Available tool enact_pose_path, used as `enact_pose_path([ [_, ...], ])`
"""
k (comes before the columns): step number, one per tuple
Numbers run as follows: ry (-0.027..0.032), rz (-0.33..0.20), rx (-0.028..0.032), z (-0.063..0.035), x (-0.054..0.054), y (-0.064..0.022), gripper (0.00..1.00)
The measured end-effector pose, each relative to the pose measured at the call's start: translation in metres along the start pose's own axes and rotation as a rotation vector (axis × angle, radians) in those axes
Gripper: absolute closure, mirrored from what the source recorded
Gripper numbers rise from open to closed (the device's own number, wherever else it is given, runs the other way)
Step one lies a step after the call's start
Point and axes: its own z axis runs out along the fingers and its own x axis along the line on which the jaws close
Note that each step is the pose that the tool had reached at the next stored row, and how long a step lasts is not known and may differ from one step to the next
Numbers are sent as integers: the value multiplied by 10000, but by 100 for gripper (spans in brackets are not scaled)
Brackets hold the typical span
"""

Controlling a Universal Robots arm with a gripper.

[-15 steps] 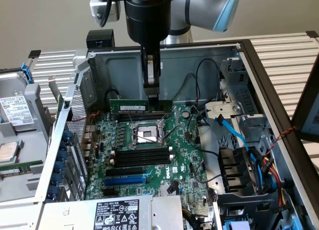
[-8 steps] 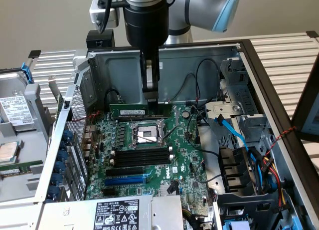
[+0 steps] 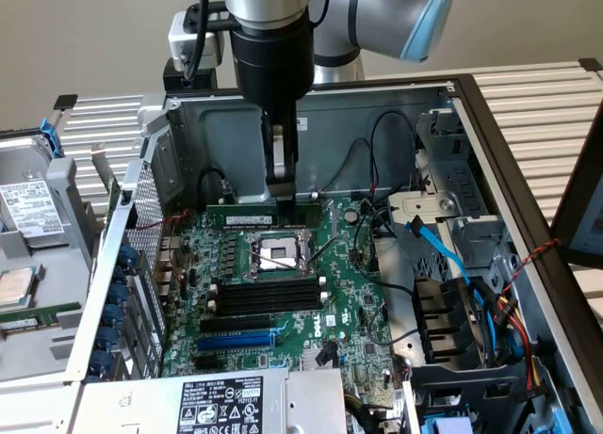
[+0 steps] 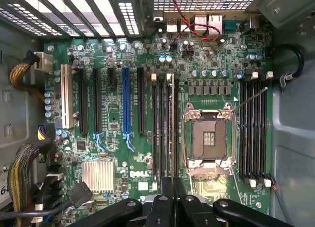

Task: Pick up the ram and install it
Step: 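Insert the ram into the slot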

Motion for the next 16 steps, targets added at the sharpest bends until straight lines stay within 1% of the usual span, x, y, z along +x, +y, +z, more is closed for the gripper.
enact_pose_path([
  [2,28,-1,27,30,-9,11,88],
  [7,81,-4,131,98,-8,46,88],
  [12,94,-5,201,187,-6,74,88],
  [16,92,-5,238,259,-5,84,88],
])
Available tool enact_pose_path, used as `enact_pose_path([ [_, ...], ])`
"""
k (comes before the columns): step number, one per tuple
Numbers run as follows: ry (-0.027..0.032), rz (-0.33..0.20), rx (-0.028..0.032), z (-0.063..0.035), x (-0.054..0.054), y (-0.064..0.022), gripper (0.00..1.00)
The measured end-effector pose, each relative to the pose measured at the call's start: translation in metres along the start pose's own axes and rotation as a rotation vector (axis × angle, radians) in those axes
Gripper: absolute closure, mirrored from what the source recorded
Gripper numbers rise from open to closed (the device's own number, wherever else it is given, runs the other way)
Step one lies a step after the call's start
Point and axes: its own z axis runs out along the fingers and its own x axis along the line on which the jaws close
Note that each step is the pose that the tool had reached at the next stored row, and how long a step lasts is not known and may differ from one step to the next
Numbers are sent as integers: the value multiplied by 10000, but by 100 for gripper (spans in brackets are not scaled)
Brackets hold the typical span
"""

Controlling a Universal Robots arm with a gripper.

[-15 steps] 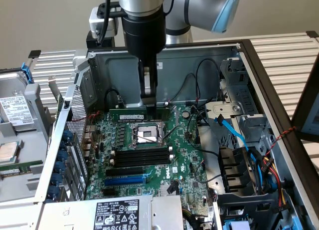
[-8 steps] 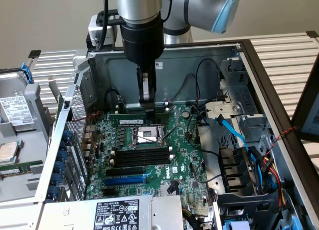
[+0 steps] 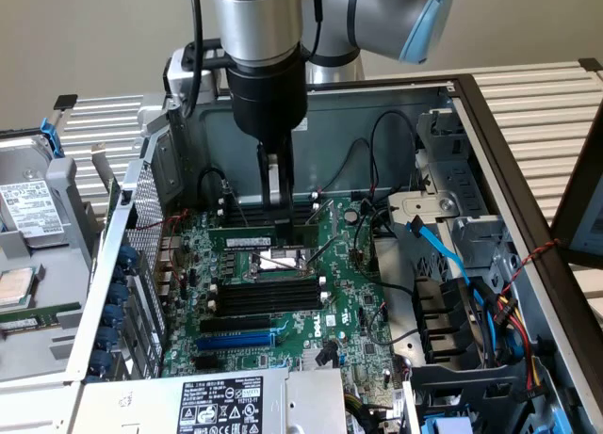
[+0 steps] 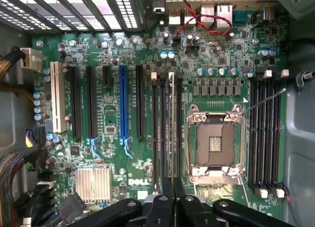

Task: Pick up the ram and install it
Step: 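Insert the ram into the slot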

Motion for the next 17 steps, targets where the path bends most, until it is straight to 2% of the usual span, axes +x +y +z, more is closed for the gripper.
enact_pose_path([
  [6,-2,1,75,103,33,10,88],
  [13,-8,38,174,229,148,13,88],
  [17,1,172,191,301,165,17,88],
])
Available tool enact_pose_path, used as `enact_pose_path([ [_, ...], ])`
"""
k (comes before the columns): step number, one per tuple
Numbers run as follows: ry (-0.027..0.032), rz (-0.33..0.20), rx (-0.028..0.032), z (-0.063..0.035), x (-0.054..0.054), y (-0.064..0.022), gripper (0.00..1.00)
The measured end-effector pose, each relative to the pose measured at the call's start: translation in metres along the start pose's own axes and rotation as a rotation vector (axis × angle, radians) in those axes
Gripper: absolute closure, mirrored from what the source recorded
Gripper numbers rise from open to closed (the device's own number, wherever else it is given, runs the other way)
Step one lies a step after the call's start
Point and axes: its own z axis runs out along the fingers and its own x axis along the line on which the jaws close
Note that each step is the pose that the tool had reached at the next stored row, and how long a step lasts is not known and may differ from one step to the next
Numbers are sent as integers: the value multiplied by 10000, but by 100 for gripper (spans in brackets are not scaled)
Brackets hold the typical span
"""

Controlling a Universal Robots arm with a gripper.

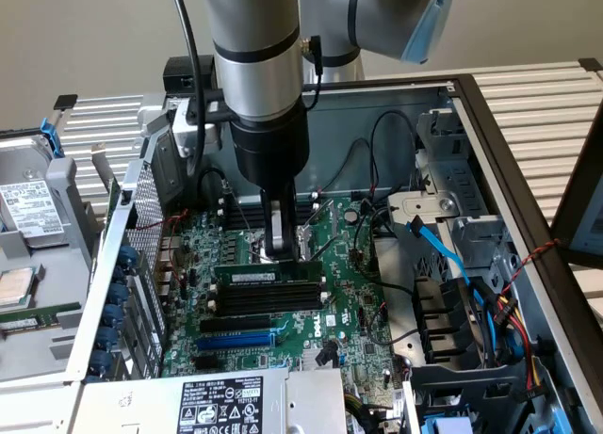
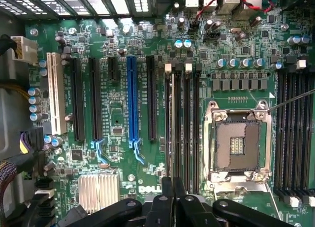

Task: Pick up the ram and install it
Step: 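Insert the ram into the slot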

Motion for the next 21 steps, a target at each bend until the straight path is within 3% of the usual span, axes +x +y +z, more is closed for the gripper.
enact_pose_path([
  [6,3,53,14,93,0,7,88],
  [17,-5,-26,52,140,1,24,88],
  [21,-3,-77,113,166,2,28,88],
])
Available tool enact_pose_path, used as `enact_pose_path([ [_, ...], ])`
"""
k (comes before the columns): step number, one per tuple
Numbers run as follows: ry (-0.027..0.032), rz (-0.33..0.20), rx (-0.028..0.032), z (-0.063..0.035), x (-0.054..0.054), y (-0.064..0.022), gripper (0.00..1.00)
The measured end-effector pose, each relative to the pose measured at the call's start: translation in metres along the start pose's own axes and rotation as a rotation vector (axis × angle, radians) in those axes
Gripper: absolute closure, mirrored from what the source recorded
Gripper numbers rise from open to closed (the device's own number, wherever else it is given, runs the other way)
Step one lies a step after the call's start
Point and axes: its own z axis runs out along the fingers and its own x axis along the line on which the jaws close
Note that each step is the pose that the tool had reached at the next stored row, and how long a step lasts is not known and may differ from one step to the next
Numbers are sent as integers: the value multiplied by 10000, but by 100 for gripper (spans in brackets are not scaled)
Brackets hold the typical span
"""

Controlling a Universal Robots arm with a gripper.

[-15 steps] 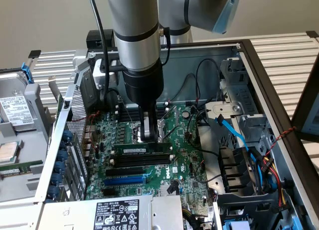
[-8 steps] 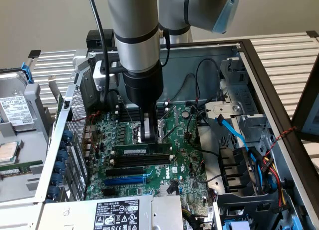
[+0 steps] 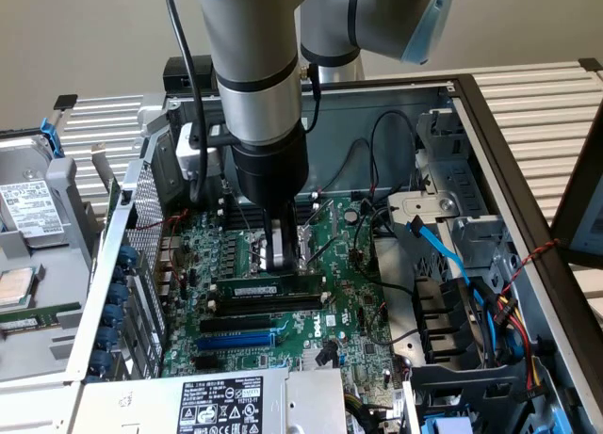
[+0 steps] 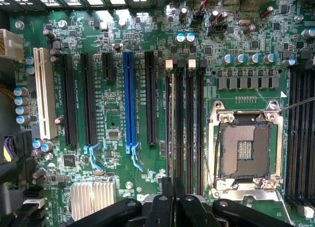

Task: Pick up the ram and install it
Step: 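Insert the ram into the slot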

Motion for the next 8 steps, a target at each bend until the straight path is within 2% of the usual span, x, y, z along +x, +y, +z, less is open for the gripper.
enact_pose_path([
  [8,-22,-182,3,3,-1,0,88],
])
